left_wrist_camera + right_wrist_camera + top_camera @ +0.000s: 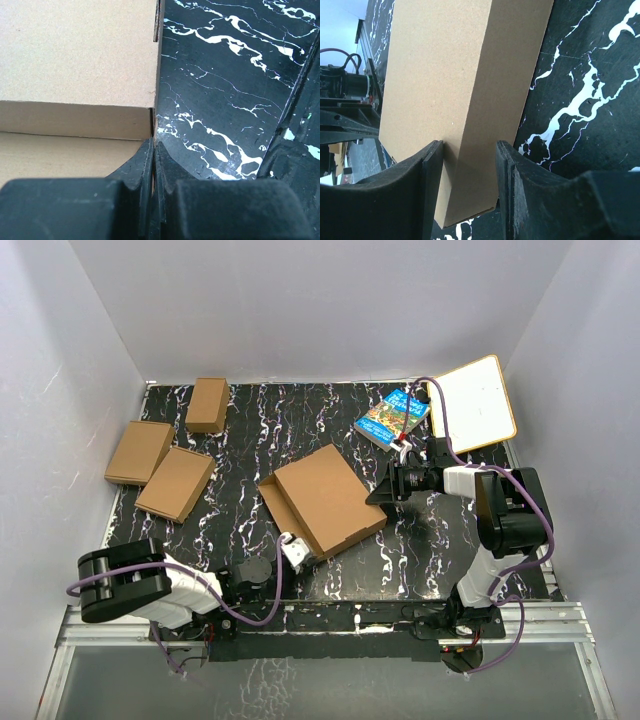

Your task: Fold the paper box

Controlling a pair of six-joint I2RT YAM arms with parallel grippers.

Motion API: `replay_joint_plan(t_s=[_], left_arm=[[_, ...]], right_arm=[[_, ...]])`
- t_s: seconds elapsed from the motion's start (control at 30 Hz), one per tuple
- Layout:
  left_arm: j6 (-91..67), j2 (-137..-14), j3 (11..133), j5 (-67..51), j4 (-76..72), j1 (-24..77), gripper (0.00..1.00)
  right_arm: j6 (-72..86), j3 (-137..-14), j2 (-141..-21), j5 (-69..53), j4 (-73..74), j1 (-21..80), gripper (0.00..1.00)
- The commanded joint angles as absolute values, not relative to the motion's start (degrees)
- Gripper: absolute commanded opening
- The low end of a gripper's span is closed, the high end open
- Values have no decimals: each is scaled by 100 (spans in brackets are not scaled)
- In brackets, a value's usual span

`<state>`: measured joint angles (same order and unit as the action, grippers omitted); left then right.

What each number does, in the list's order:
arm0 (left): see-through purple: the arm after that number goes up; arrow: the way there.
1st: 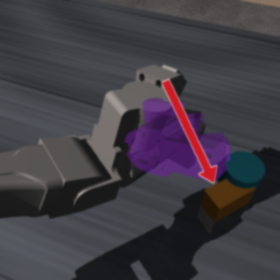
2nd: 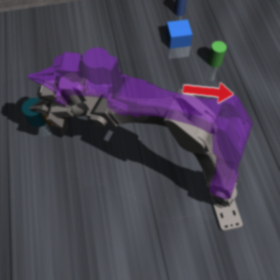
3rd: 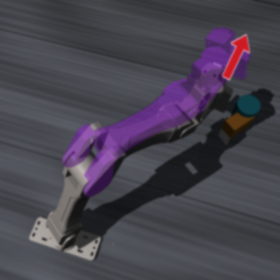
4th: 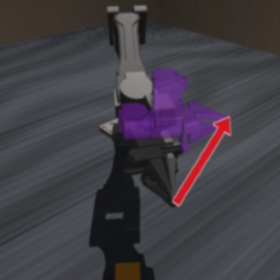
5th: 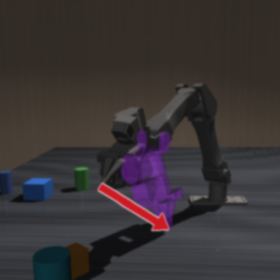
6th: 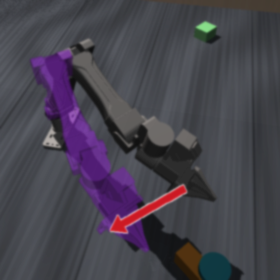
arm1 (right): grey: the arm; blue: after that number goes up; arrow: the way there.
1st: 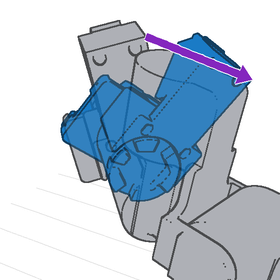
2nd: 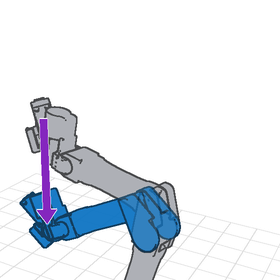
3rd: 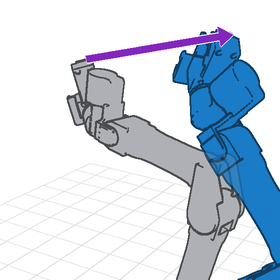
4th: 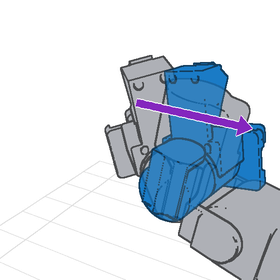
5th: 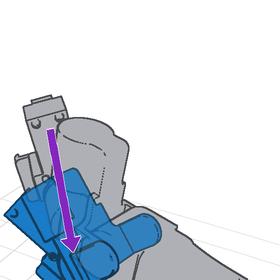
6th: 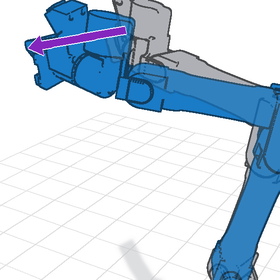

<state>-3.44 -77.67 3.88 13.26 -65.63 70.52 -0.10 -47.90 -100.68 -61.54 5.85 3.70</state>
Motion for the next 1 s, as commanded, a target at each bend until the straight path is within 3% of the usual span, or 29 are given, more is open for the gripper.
replay_joint_plan(t_s=[0.0,0.53,0.97], left_arm=[[-399,-7813,281,1265,-6721,6996,0],[-396,-7994,165,1276,-7069,6959,0],[-404,-7866,556,1335,-6261,6928,0]], right_arm=[[-288,-4913,-10233,-5446,455,333,47],[-308,-4939,-10283,-5438,501,333,46],[-325,-4948,-10309,-5466,519,331,46]])
